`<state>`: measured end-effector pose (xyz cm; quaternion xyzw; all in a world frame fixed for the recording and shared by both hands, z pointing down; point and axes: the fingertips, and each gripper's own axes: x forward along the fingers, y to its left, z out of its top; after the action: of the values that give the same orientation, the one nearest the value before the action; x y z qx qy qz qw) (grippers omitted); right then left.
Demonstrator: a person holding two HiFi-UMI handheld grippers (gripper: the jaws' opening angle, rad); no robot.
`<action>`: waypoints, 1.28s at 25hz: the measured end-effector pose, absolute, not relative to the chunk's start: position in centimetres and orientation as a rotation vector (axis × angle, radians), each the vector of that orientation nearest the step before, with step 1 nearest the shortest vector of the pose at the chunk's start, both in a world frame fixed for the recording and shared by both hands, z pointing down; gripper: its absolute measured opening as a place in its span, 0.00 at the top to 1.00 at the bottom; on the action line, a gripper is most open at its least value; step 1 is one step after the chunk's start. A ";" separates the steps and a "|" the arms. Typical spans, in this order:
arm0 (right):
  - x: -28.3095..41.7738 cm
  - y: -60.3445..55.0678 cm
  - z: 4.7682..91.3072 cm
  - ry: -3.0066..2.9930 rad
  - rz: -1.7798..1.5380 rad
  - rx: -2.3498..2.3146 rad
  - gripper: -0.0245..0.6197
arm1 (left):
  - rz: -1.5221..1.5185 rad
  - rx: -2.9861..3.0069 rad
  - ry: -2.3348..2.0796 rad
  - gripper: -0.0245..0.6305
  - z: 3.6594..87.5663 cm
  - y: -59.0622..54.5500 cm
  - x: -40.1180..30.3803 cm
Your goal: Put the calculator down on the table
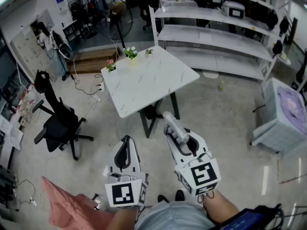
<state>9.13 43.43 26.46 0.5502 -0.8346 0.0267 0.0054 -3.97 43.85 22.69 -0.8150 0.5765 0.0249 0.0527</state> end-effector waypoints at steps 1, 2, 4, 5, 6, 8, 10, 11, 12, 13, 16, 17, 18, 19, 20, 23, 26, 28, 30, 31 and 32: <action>9.4 43.5 26.4 -2.605 0.088 1.731 0.74 | 0.073 -2.479 1.753 0.95 22.7 43.9 -3.8; 9.7 43.5 26.3 -2.600 0.094 1.739 0.74 | 0.070 -2.480 1.754 0.95 22.7 44.0 -3.5; 10.2 43.7 26.3 -2.611 0.108 1.742 0.74 | 0.068 -2.481 1.756 0.95 22.8 44.2 -3.2; 10.3 43.9 26.3 -2.628 0.109 1.737 0.74 | 0.068 -2.480 1.759 0.95 22.8 44.3 -3.1; 10.5 44.0 26.3 -2.642 0.103 1.733 0.74 | 0.067 -2.477 1.763 0.95 22.8 44.3 -3.0; 11.0 44.1 26.2 -2.648 0.092 1.726 0.74 | 0.064 -2.466 1.776 0.95 22.8 44.5 -2.9; 11.6 43.9 26.3 -2.651 0.095 1.718 0.74 | 0.057 -2.453 1.793 0.95 22.9 44.6 -2.7; 11.8 43.8 26.5 -2.654 0.100 1.713 0.74 | 0.051 -2.447 1.802 0.95 23.1 44.6 -2.6; 12.0 43.6 26.6 -2.657 0.107 1.708 0.74 | 0.042 -2.442 1.810 0.95 23.3 44.6 -2.6; 12.1 43.3 26.9 -2.660 0.118 1.702 0.74 | 0.030 -2.438 1.819 0.95 23.6 44.5 -2.7; 12.0 42.4 28.1 -2.666 0.169 1.680 0.74 | -0.005 -2.434 1.854 0.95 24.7 43.9 -3.2; 12.0 42.1 28.4 -2.666 0.178 1.674 0.74 | -0.008 -2.436 1.864 0.95 25.0 43.6 -3.3; 12.0 41.7 28.7 -2.665 0.185 1.669 0.74 | -0.010 -2.436 1.869 0.95 25.2 43.2 -3.3; 12.0 41.3 28.9 -2.663 0.190 1.667 0.74 | -0.011 -2.434 1.873 0.95 25.4 42.7 -3.3; 12.0 40.8 29.2 -2.661 0.194 1.664 0.74 | -0.011 -2.433 1.876 0.95 25.6 42.2 -3.4; 11.3 38.8 30.0 -2.650 0.202 1.645 0.74 | -0.017 -2.427 1.894 0.95 26.4 40.2 -4.3; 9.9 36.2 31.4 -2.632 0.238 1.619 0.74 | -0.037 -2.434 1.919 0.95 27.6 37.6 -5.7; 8.8 34.0 32.3 -2.622 0.268 1.605 0.74 | -0.040 -2.442 1.937 0.95 28.3 35.3 -6.8; 7.6 31.5 32.7 -2.617 0.280 1.594 0.74 | -0.036 -2.436 1.941 0.95 28.5 32.6 -8.0; 6.9 30.2 32.8 -2.616 0.285 1.587 0.74 | -0.035 -2.434 1.940 0.95 28.5 31.2 -8.6; 6.1 28.9 32.9 -2.615 0.291 1.581 0.74 | -0.035 -2.434 1.939 0.95 28.5 29.8 -9.3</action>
<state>6.13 28.87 32.87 0.5148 -0.8513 0.0946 0.0361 -9.33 29.80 28.51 -0.7821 0.6229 -0.0114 0.0147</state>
